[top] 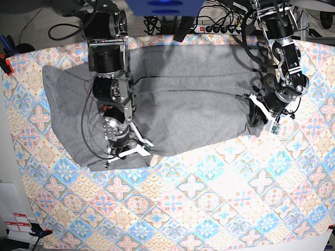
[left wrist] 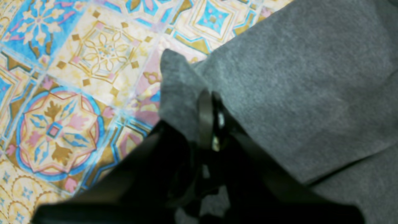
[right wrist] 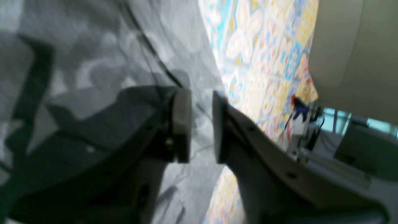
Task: Fold the T-shirt properly
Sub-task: 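Hold the folded edge with the right gripper and adjust its grip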
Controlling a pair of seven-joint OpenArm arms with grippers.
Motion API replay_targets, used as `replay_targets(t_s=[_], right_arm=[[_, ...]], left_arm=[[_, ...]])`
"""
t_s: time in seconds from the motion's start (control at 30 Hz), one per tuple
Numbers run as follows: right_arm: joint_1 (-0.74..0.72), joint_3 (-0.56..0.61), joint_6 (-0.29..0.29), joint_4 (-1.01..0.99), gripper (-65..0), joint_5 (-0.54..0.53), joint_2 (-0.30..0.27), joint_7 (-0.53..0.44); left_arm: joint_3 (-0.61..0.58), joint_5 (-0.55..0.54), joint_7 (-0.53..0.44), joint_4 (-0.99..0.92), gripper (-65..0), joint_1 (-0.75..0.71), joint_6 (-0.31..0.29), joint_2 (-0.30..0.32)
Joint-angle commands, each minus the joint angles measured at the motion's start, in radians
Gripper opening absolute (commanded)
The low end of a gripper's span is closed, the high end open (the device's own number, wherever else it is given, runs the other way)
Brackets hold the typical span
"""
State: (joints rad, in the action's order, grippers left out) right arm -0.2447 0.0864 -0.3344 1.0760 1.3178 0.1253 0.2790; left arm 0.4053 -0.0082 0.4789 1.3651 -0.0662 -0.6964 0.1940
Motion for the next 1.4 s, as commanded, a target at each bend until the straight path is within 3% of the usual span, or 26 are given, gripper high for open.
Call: replay_targets(t_s=[0.0,0.27,0.47,0.63,0.87,1.0,1.1,1.2,1.37], right_arm=[[-0.046,0.016,0.022,0.007,-48.0,0.001,0.010,-0.011],[-0.153,0.026,0.024,-0.214,-25.8,-0.001,0.014,-0.022],[-0.155,0.025,0.024,-0.237,-17.9,-0.014,0.014,-0.102],[-0.160,0.025,0.024,-0.237,-17.9,-0.116,0.009,-0.110],[-0.193,0.028,0.025,-0.285,-18.8,-0.116,-0.013,-0.110],[-0.241,0.033,0.039,-0.383,-28.1,-0.114,-0.026,-0.106],[-0.272,0.033,0.094,-0.497,-36.2,-0.088,-0.031,-0.103],[-0.276,0.033,0.148,-0.572,-38.9,-0.036,-0.039,-0.111],[-0.279,0.029,0.151,-0.621,-42.3,-0.024,-0.039,-0.137]], left_arm=[[0.004,-0.016,-0.024,0.017,-65.0,0.012,-0.002,0.011],[0.004,-0.016,-0.024,0.017,-65.0,0.012,-0.002,0.011],[0.004,-0.016,-0.024,0.017,-65.0,0.012,-0.002,0.011],[0.005,-0.016,-0.024,0.017,-65.0,0.012,-0.002,0.011],[0.005,-0.016,-0.024,0.017,-65.0,0.010,-0.002,0.009],[0.005,-0.017,-0.024,0.017,-65.0,0.009,-0.002,0.009],[0.005,-0.017,-0.024,0.017,-65.0,0.007,-0.002,0.009],[0.005,-0.017,-0.024,0.017,-65.0,0.007,-0.002,0.009],[0.005,-0.022,-0.022,0.017,-65.0,0.009,-0.002,0.008]])
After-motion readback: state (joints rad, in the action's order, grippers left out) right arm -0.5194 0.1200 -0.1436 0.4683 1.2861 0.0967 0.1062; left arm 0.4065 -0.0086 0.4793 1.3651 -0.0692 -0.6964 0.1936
